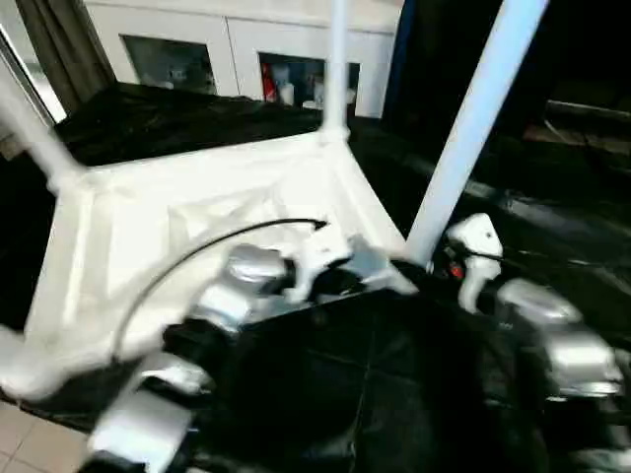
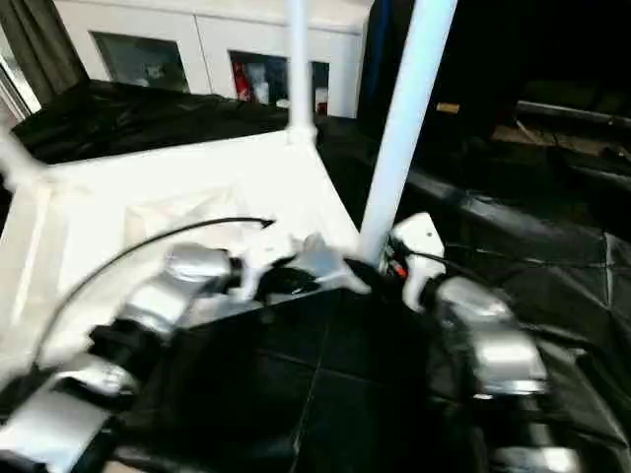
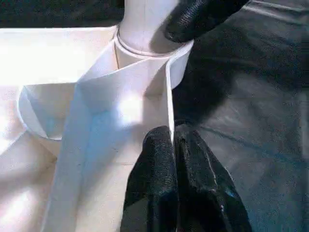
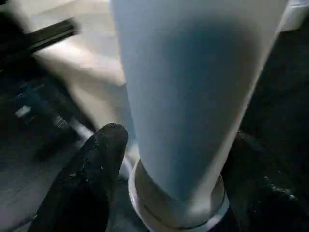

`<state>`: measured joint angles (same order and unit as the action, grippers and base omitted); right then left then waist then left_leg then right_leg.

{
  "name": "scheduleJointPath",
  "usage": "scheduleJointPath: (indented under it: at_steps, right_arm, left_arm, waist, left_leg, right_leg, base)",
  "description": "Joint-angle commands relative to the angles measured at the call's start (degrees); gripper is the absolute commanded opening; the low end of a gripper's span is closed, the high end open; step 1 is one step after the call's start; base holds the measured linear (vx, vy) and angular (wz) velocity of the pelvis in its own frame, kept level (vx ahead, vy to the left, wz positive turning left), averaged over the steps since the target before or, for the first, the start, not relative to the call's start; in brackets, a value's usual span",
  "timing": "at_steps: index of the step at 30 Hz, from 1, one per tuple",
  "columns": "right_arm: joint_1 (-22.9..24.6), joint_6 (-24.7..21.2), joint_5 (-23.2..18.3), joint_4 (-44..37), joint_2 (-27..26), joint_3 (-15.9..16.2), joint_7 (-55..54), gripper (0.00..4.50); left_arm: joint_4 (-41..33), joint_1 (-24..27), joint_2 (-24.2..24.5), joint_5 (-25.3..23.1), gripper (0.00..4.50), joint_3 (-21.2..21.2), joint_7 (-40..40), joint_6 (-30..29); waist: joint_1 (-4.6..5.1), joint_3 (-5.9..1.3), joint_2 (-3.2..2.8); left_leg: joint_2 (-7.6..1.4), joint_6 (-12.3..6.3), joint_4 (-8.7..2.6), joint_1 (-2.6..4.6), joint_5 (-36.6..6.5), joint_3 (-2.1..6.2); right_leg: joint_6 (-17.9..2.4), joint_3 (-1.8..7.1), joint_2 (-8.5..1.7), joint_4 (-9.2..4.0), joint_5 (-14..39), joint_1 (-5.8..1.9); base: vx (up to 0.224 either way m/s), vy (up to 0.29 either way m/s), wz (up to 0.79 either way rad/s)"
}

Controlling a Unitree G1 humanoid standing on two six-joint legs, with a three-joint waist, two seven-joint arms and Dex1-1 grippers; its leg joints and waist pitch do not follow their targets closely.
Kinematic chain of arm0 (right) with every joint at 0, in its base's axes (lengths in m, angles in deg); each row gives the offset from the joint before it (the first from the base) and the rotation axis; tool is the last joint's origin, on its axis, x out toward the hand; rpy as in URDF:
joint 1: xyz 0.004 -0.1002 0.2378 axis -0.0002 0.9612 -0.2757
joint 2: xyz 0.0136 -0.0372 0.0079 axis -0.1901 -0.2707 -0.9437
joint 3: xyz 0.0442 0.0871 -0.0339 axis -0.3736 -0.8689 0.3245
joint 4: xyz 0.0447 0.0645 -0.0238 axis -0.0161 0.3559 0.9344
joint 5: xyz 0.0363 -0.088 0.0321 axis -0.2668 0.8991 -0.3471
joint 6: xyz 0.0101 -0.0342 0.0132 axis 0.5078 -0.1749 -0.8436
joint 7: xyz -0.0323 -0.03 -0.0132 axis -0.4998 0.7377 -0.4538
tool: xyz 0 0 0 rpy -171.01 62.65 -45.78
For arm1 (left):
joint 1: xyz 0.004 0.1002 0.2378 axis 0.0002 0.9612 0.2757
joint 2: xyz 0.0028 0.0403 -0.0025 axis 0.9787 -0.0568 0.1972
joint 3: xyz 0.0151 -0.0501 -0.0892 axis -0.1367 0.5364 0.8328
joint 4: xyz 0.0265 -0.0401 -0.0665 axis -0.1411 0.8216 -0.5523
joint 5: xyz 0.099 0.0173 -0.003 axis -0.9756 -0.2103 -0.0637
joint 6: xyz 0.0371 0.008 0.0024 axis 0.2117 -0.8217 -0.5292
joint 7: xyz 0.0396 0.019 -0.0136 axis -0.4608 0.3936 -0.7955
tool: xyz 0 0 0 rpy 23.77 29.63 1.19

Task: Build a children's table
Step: Rotate leg to tighten

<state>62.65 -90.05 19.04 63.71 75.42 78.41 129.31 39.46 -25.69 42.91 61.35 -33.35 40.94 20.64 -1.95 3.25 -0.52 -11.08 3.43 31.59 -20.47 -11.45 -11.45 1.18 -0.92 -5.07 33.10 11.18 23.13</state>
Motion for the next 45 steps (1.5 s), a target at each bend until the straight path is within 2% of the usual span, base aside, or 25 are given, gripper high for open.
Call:
scheduleJointPath:
  at_steps: [1,2,5,7,13,15,18,23,25,26,27,28,29,30,31,32,33,34,35,36,39,45]
  right_arm:
    - [0.73,-1.51,-2.15,-2.23,2.15,5.86,10.20,3.04]
    - [0.74,-1.30,-2.44,-2.21,3.39,6.30,12.27,3.04]
    - [0.63,-1.37,-2.88,-2.21,4.77,6.91,14.50,3.04]
    - [0.31,-1.84,-3.60,-2.34,5.83,7.47,16.47,3.04]
    - [-0.44,-2.13,-3.51,-1.91,5.96,8.17,18.21,2.70]
    - [-0.42,-2.22,-3.60,-1.91,6.28,8.67,18.95,2.40]
    - [-0.28,-2.20,-3.68,-1.87,6.39,8.97,19.33,2.27]
    - [0.26,-2.38,-3.90,-2.52,6.03,9.06,18.59,2.16]
    - [0.84,-2.78,-3.97,-2.50,4.97,8.57,16.42,2.15]
    - [1.13,-2.70,-2.38,-1.46,3.21,8.29,11.96,2.14]
    - [1.20,-2.55,-0.73,-0.31,1.59,8.01,7.71,2.14]
    - [1.20,-2.55,-0.73,-0.31,1.59,8.01,7.71,2.13]
    - [0.53,-3.31,2.45,3.40,-3.07,6.56,-3.62,2.07]
    - [0.35,-3.52,3.04,4.22,-4.16,6.20,-6.11,2.07]
    - [0.09,-3.84,3.78,5.37,-5.67,5.66,-9.50,2.02]
    - [-0.07,-4.57,4.50,6.49,-8.20,5.04,-14.30,2.00]
    - [-0.17,-5.03,4.85,7.10,-9.87,4.67,-17.26,2.00]
    - [-0.70,-5.67,5.30,8.39,-13.37,3.35,-23.51,1.97]
    - [-1.31,-5.82,5.72,9.63,-16.08,2.30,-28.50,1.96]
    - [-2.29,-5.43,6.40,11.39,-19.64,1.06,-35.10,1.96]
    - [-3.33,-4.33,7.39,12.62,-22.37,0.69,-39.86,1.94]
    - [-4.91,-1.95,9.70,13.97,-23.87,2.26,-40.38,1.94]
  left_arm:
    - [0.42,2.25,1.78,0.04,0.00,-3.55,6.14,0.34]
    - [-0.04,2.55,2.89,0.49,0.00,-3.65,7.91,0.55]
    - [-0.83,2.95,4.26,1.53,0.00,-3.51,10.36,0.61]
    - [-2.20,3.55,5.83,3.05,0.00,-3.18,13.17,0.15]
    - [-2.35,3.89,7.28,3.48,0.00,-2.39,14.46,0.49]
    - [-2.43,3.96,7.64,3.65,0.00,-2.31,14.57,0.48]
    - [-2.44,3.97,7.82,3.79,0.00,-2.25,14.45,0.53]
    - [-1.92,3.78,7.72,3.48,0.00,-1.99,13.05,0.96]
    - [-0.52,3.08,6.81,2.47,0.00,-1.53,9.38,1.26]
    - [1.58,1.89,5.23,1.64,0.00,-0.48,4.23,1.50]
    - [3.18,0.92,3.95,1.09,0.00,0.35,0.29,1.47]
    - [3.18,0.92,3.95,1.09,0.00,0.35,0.29,1.47]
    - [5.25,-0.64,1.48,0.30,0.00,1.32,-5.97,0.63]
    - [5.56,-0.93,0.96,0.14,0.00,1.40,-7.07,0.33]
    - [5.93,-1.30,0.27,-0.06,0.00,1.45,-8.40,-0.13]
    - [6.48,-1.79,-1.02,-0.54,0.00,1.31,-10.91,-0.72]
    - [6.86,-2.12,-1.92,-0.86,0.00,1.17,-12.53,-1.08]
    - [7.41,-2.57,-3.89,-1.23,0.00,0.90,-15.10,-1.82]
    - [7.87,-2.95,-5.59,-1.51,0.00,0.72,-17.22,-2.43]
    - [8.06,-3.22,-8.09,-1.80,0.00,0.28,-19.38,-3.40]
    - [8.17,-3.36,-10.59,-2.03,0.00,-0.07,-21.22,-3.92]
    - [8.94,-3.43,-12.77,-2.19,0.00,-0.63,-21.23,-2.71]
  waist:
    - [-0.17,-2.08,1.22]
    - [-0.11,-1.92,1.27]
    - [-0.42,-2.06,0.81]
    - [-0.41,-1.91,1.10]
    - [-0.61,-1.66,1.27]
    - [-0.62,-1.66,1.23]
    - [-0.58,-1.72,1.23]
    - [-0.55,-1.69,1.24]
    - [-0.56,-1.62,1.31]
    - [-0.33,-1.50,1.37]
    - [-0.53,-1.43,1.31]
    - [-0.22,-1.27,1.38]
    - [-0.18,-1.23,1.47]
    - [0.17,-0.91,1.24]
    - [0.63,-0.80,1.41]
    - [0.69,-0.93,1.29]
    - [0.72,-0.92,1.22]
    - [0.76,-0.68,1.27]
    - [0.93,-0.73,1.16]
    - [1.04,-0.77,1.32]
    - [1.12,-0.82,1.20]
    - [1.03,-1.02,1.19]
  left_leg:
    - [-1.87,-7.37,-2.75,-0.26,-5.64,0.54]
    - [-1.95,-8.23,-2.70,-0.29,-5.27,0.50]
    - [-2.26,-8.66,-2.45,0.13,-4.06,0.22]
    - [-2.31,-8.79,-2.47,0.16,-4.20,0.10]
    - [-2.25,-7.19,-2.61,0.10,-6.03,0.08]
    - [-2.26,-7.11,-2.62,0.17,-6.04,0.08]
    - [-2.16,-7.29,-2.49,0.12,-5.16,0.06]
    - [-2.17,-7.24,-2.50,0.12,-5.78,0.09]
    - [-2.19,-7.18,-2.48,0.12,-5.84,0.06]
    - [-2.15,-7.14,-2.50,0.01,-6.37,-0.04]
    - [-2.12,-6.47,-2.67,0.04,-7.09,0.21]
    - [-2.02,-5.22,-2.94,0.19,-9.22,0.25]
    - [-1.96,-4.62,-3.03,0.23,-10.34,0.36]
    - [-1.95,-2.74,-3.45,0.20,-12.35,0.44]
    - [-1.80,-0.82,-3.91,-0.06,-14.78,0.92]
    - [-1.85,0.30,-4.19,-0.04,-15.85,1.30]
    - [-1.95,0.53,-4.27,0.27,-16.56,1.26]
    - [-1.90,0.75,-4.24,0.75,-18.72,1.12]
    - [-1.77,1.30,-4.27,0.74,-19.41,1.07]
    - [-1.73,1.95,-4.47,0.62,-19.53,1.29]
    - [-1.71,1.57,-4.46,0.84,-20.76,1.31]
    - [-1.59,0.40,-4.47,0.35,-19.53,1.25]
  right_leg:
    - [-15.59,1.29,-2.33,-3.03,1.29,-2.57]
    - [-16.29,1.24,-2.24,-2.83,-0.12,-2.59]
    - [-18.10,1.13,-2.11,-2.29,-3.09,-2.42]
    - [-18.86,1.07,-2.04,-2.17,-3.80,-2.41]
    - [-18.20,1.23,-2.32,-2.44,0.69,-2.46]
    - [-18.14,1.22,-2.32,-2.45,0.79,-2.43]
    - [-18.23,1.23,-2.26,-2.28,-0.62,-2.50]
    - [-18.12,1.22,-2.27,-2.37,0.42,-2.49]
    - [-17.97,1.28,-2.24,-2.39,0.58,-2.39]
    - [-17.80,1.32,-2.21,-2.60,1.43,-2.14]
    - [-17.49,1.23,-2.39,-2.78,3.17,-2.27]
    - [-16.58,1.33,-2.35,-3.25,7.18,-2.00]
    - [-16.04,1.33,-2.47,-3.49,9.54,-2.11]
    - [-14.73,1.44,-2.44,-3.94,14.34,-1.68]
    - [-12.68,1.30,-2.63,-4.30,20.31,-1.88]
    - [-10.71,1.22,-2.75,-4.56,23.54,-2.00]
    - [-10.25,1.33,-2.68,-4.80,23.71,-1.66]
    - [-9.79,1.51,-2.48,-5.19,24.31,-0.99]
    - [-9.63,1.71,-2.42,-5.18,23.93,-0.78]
    - [-8.83,1.63,-2.49,-5.23,25.01,-0.96]
    - [-7.81,1.72,-2.37,-5.52,24.99,-0.70]
    - [-7.37,1.71,-2.27,-5.37,22.03,-0.98]
  base:
    - [0.000,0.000,0.00]
    - [0.000,0.000,0.00]
    - [0.000,0.000,0.00]
    - [0.000,0.000,0.00]
    - [0.000,0.000,0.00]
    - [0.000,0.000,0.00]
    - [0.000,0.000,0.00]
    - [0.000,0.000,0.00]
    - [0.000,0.000,0.00]
    - [0.000,0.000,0.00]
    - [0.000,0.000,0.00]
    - [0.000,0.000,0.00]
    - [0.000,0.000,0.00]
    - [-0.052,0.009,-0.02]
    - [-0.062,0.017,-0.11]
    - [-0.062,0.017,-0.11]
    - [0.000,0.000,0.00]
    - [0.000,0.000,0.00]
    - [0.000,0.000,0.00]
    - [0.000,0.000,0.00]
    - [0.000,0.000,0.00]
    - [0.000,0.000,0.00]
